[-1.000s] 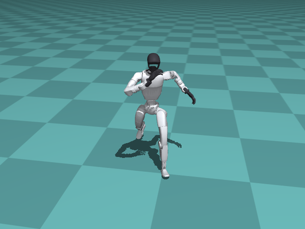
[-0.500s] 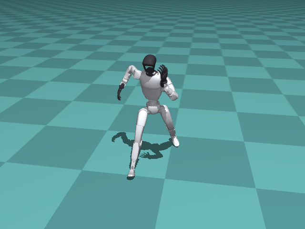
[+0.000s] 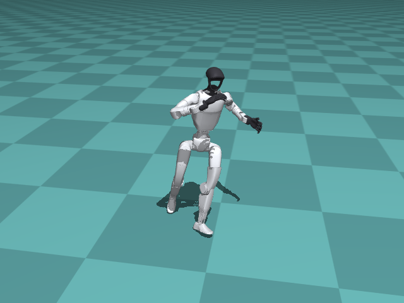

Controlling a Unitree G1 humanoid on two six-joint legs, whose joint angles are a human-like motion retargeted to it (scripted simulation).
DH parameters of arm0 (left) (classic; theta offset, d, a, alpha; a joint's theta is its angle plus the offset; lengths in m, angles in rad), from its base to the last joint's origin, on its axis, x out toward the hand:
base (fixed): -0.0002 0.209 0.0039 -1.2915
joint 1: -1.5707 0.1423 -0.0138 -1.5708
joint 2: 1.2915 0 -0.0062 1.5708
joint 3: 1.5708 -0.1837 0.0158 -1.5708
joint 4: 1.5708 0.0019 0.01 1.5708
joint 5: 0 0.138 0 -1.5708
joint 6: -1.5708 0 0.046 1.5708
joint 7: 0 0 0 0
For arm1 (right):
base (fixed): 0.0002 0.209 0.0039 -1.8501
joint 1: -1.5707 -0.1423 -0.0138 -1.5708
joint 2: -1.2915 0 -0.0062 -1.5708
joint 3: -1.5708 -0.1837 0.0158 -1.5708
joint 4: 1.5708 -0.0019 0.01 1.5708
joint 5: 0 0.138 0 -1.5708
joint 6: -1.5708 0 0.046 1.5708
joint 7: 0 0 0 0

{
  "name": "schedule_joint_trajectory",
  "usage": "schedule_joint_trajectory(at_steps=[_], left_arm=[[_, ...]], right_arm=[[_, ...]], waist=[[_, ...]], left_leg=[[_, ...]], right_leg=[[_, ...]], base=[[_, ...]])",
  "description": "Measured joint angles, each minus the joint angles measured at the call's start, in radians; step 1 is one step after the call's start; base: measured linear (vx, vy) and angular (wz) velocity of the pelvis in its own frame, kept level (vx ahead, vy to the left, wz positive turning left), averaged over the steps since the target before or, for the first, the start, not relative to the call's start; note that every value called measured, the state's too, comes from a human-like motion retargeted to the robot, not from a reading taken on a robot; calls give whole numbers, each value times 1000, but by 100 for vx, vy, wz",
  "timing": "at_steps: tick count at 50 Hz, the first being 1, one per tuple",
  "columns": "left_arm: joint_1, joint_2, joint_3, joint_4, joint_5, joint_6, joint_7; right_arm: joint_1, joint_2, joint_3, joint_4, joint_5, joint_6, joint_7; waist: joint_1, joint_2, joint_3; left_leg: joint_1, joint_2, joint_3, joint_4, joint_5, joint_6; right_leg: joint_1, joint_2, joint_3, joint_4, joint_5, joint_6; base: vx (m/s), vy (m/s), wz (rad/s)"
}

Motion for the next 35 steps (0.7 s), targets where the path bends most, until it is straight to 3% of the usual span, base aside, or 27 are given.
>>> schedule_joint_trajectory(at_steps=[2,3,5,7,9,11,13,15,17,21,23,25,28,30,32,35], left_arm=[[50,-69,-17,-35,81,-3,61],[56,-95,-28,-45,113,-8,114],[2,-145,-75,-36,161,-16,214],[-154,-183,-181,34,224,-12,302],[-418,-203,-314,141,252,1,388],[-734,-230,-429,218,227,-13,415],[-985,-245,-468,230,334,-11,356],[-1144,-250,-461,142,437,-44,306],[-1263,-182,-423,12,557,-65,292],[-1416,3,-298,-180,613,-91,309],[-1406,53,-253,-217,502,-159,326],[-1318,136,-182,-182,501,-144,311],[-1069,161,-123,-144,383,-152,195],[-900,134,-104,-101,367,-109,124],[-752,75,-132,-45,292,-34,29],[-592,-1,-296,142,127,56,25]], right_arm=[[30,37,41,-157,-23,-3,71],[57,60,72,-223,37,-16,104],[113,115,139,-296,150,-36,157],[172,159,191,-274,181,-24,212],[247,208,235,-139,100,1,204],[326,261,266,129,-52,29,130],[419,305,259,458,-221,49,59],[535,341,226,730,-265,74,18],[675,344,150,856,-177,71,-28],[1011,314,-64,811,-17,-19,-21],[1179,321,-160,746,-4,-39,29],[1336,344,-245,672,6,-40,101],[1490,379,-351,552,-14,-25,246],[1523,422,-431,503,23,26,357],[1487,466,-508,485,108,95,385],[1340,442,-548,533,166,114,266]], waist=[[-34,36,-12],[-62,45,-15],[-99,50,-10],[-160,11,34],[-205,-15,112],[-208,-15,190],[-207,10,243],[-220,52,257],[-248,105,245],[-351,180,189],[-413,181,152],[-461,157,113],[-501,108,77],[-528,82,72],[-552,83,83],[-524,128,127]], left_leg=[[33,33,95,-26,95,1],[27,52,118,27,79,32],[57,47,101,53,-97,70],[12,37,-8,294,-334,177],[-66,53,-122,612,-483,245],[-87,16,-235,758,-556,242],[-78,-36,-335,819,-589,239],[-47,-88,-437,814,-592,225],[-1,-127,-553,752,-548,178],[124,-187,-838,540,-335,71],[205,-214,-974,417,-193,18],[290,-241,-1073,308,-63,-32],[396,-260,-1108,224,41,-83],[403,-280,-1049,308,17,-92],[312,-273,-912,563,-74,-84],[128,-161,-696,989,-249,3]], right_leg=[[-22,55,3,200,-21,-41],[-32,43,-35,295,-64,-73],[-103,-15,-98,546,-154,-116],[-170,-91,-75,768,-248,-141],[-220,-99,-20,925,-341,-145],[-289,-85,29,1020,-401,-124],[-358,-67,63,1051,-434,-118],[-427,-44,82,1014,-458,-126],[-471,-41,53,891,-468,-147],[-410,-45,-72,365,-382,-135],[-317,-41,-100,-5,-295,-95],[-237,-42,-75,-308,-246,-51],[-181,-38,1,-490,-228,27],[-149,-57,13,-518,-234,61],[-121,-97,-51,-466,-285,33],[-138,-140,-187,-222,-452,-21]], base=[[103,12,117],[96,12,144],[84,11,159],[73,3,241],[60,-4,307],[44,2,325],[42,7,335],[45,11,325],[49,14,335],[57,15,387],[70,8,413],[77,-1,382],[78,-6,320],[69,-11,301],[58,-15,300],[50,-15,245]])
